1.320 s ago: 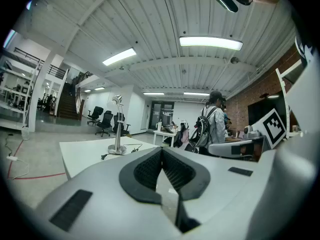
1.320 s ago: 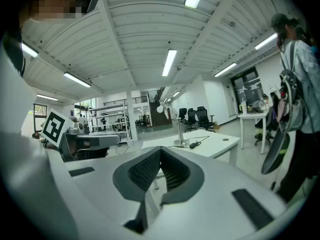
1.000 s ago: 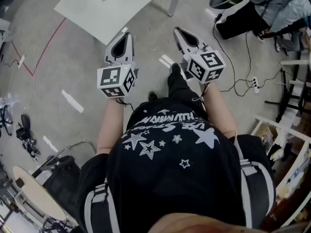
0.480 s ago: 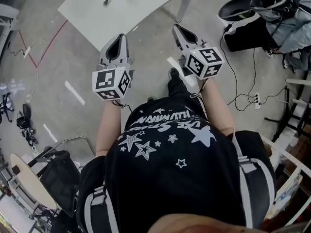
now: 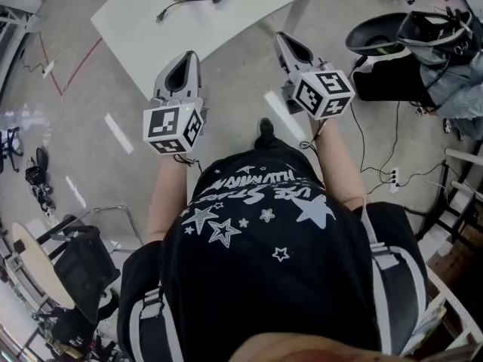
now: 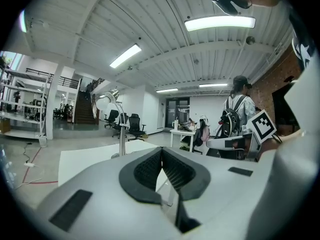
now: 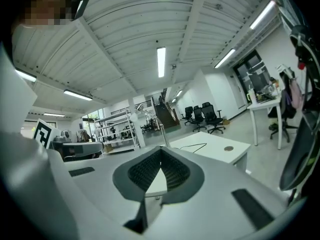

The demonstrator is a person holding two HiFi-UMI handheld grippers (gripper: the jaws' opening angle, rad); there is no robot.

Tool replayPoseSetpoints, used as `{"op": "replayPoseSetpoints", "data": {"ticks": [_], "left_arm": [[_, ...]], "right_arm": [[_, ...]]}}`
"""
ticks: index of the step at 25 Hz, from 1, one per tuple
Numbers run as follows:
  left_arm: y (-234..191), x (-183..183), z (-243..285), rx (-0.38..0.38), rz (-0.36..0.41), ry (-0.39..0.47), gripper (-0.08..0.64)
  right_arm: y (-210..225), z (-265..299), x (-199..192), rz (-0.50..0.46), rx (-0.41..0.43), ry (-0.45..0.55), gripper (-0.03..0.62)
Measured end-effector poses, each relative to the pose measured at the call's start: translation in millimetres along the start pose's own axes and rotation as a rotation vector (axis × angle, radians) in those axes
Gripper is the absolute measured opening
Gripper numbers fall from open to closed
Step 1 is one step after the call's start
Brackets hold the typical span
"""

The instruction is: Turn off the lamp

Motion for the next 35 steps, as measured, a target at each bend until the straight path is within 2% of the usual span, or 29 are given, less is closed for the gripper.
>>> {"op": "replayPoseSetpoints", "data": {"ticks": [6,12,17,22,30,35], "left_arm": [[17.8,3.3,30.5,0.038,-0.02,0.022,0.011],[42.3,-2.3,57.9,0.092,-0.021,0.015,0.011],[58.3,-11.5,65.4,0.119,-0.019,-0.008,0.011],[54.5,-5.8,68.9,0.126,-0.031,0.019,0.011],[37.4,-17.4,106.0,0.079,-0.022,-0.017,0.011],[13.6,-24.7,137.0,0.058,-0.021,-0.047,0.011]], "right_arm": [[38.5,3.7,8.9,-0.004,0.044,-0.022,0.006],[78.6,7.6,14.5,0.002,0.1,-0.041,0.006],[93.7,14.0,14.0,0.01,0.144,-0.05,0.006],[93.6,18.7,17.9,0.014,0.154,-0.044,0.006],[102.3,30.3,15.7,0.004,0.118,-0.057,0.006],[112.9,58.6,22.0,-0.009,0.094,-0.071,0.006]]}}
Point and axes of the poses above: the fingertips, and each gripper's own axes: z forward along the fingers, y to its right, x out of its top, the point moved 4 cm from there along -z, backward along the fingers, and after that the axes turned 5 degrees about -z, right-handed, at the moved point
